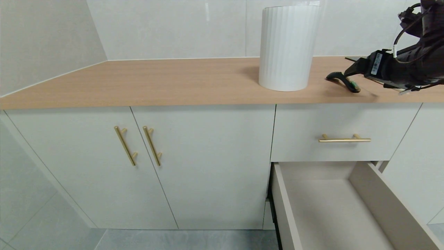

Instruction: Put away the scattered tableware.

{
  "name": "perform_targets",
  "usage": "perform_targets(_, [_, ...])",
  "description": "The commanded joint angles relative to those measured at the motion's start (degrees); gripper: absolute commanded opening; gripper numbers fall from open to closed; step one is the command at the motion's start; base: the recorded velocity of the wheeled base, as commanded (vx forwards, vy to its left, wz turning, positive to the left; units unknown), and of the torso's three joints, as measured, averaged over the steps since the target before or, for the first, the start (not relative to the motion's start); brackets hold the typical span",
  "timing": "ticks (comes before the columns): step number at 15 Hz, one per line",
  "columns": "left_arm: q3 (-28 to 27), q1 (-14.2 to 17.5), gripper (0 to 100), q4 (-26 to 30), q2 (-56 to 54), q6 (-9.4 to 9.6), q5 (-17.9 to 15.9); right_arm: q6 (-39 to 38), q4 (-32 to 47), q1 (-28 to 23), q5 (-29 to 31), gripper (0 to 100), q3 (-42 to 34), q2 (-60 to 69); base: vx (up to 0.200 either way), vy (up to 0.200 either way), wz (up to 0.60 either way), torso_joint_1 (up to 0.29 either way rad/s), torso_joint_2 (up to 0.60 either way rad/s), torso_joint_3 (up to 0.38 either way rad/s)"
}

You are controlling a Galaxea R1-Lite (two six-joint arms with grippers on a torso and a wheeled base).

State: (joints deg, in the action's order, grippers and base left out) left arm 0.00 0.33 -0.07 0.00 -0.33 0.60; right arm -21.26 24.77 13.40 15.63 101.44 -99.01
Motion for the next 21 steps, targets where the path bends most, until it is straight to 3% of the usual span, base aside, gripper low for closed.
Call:
perform_targets(1, [0.00, 0.02, 100, -0.01, 0.00, -0.02, 0.02, 0.25, -2.27, 0.05, 1.25, 100, 0.08, -3.20, 0.000, 0.000, 0.00, 0.000, 0.00, 0.000])
perform_targets(10, [0.00, 0.02, 100, -0.01, 0.00, -0.02, 0.02, 0.52, -3.59, -0.74, 3.00, 100, 0.34, -4.79, 0.000, 0.000, 0.00, 0.000, 0.00, 0.000])
perform_targets(11, [0.00, 0.02, 100, -0.01, 0.00, -0.02, 0.02, 0.61, -3.59, -0.83, 3.00, 0, 0.43, -5.14, 0.000, 0.000, 0.00, 0.000, 0.00, 0.000])
perform_targets(21, [0.00, 0.02, 100, -0.01, 0.00, -0.02, 0.02, 0.43, -3.59, -1.88, 3.00, 0, 1.75, -5.84, 0.000, 0.000, 0.00, 0.000, 0.00, 0.000])
